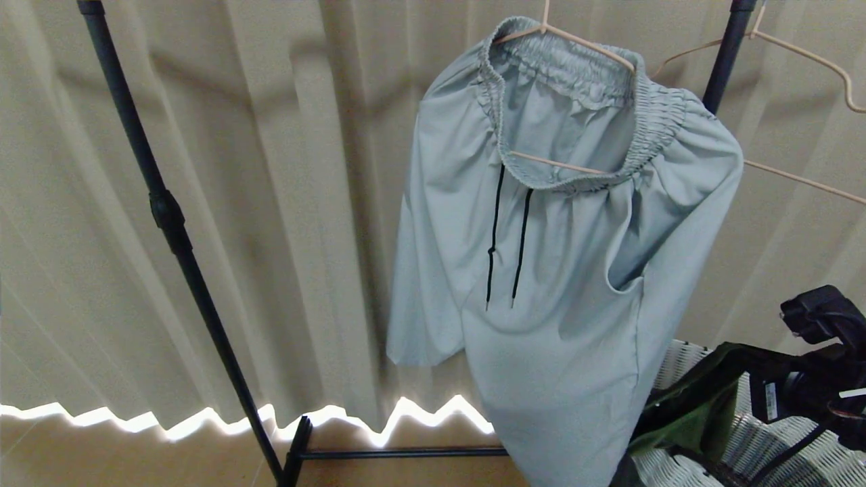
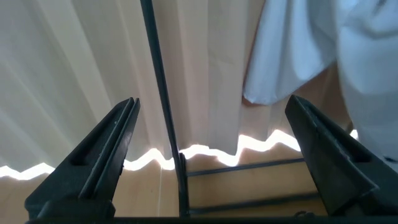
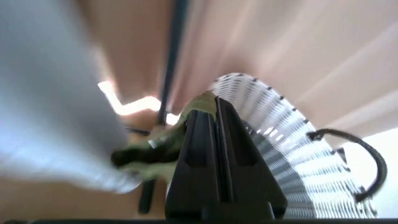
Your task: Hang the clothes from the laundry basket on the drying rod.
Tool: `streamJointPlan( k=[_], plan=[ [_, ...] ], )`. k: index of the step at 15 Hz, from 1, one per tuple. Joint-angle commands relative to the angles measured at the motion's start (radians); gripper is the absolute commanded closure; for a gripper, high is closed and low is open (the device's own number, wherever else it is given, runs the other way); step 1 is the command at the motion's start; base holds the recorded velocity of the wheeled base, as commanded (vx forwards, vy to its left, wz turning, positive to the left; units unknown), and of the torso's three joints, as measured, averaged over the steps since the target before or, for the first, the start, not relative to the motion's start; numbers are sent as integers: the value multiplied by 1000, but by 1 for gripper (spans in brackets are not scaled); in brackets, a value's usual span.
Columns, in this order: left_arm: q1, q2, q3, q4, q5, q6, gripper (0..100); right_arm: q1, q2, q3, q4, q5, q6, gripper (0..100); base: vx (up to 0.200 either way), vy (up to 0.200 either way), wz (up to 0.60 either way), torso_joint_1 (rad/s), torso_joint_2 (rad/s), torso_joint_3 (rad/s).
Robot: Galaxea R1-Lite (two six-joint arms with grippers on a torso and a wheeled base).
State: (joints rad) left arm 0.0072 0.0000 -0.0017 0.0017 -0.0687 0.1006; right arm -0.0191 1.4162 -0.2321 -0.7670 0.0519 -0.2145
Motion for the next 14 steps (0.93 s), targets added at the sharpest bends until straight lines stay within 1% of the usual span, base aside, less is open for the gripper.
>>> streamJointPlan(
  k=[1, 5, 6, 8, 9, 10, 13, 14],
  plan=[
    [0, 0, 0, 0, 0, 2, 0, 59, -63, 2, 14, 0, 0, 100, -200, 0, 0, -2, 7, 2],
    [0, 0, 0, 0, 0, 8, 0, 119, -63, 4, 14, 0, 0, 100, -200, 0, 0, 1, 2, 1],
    [0, 0, 0, 0, 0, 8, 0, 119, -63, 4, 14, 0, 0, 100, -200, 0, 0, 2, -2, 7],
    [0, 0, 0, 0, 3, -1, 0, 179, -65, -15, 12, 0, 0, 100, -200, 0, 0, 0, 2, -2],
    [0, 0, 0, 0, 3, -1, 0, 194, -65, -21, 12, 0, 0, 100, -200, 0, 0, -2, -2, -2],
    [0, 0, 0, 0, 1, 2, 0, 254, -63, -41, 12, 0, 0, 100, 0, 0, 0, 0, 0, 0],
    [0, 0, 0, 0, 0, 7, 0, 347, -59, -111, 14, 3, 1, 100, 0, 0, 0, 0, 0, 0],
    [0, 0, 0, 0, -2, 7, 0, 366, -57, -131, 14, 5, 1, 100, 0, 0, 0, 0, 0, 0]
  ],
)
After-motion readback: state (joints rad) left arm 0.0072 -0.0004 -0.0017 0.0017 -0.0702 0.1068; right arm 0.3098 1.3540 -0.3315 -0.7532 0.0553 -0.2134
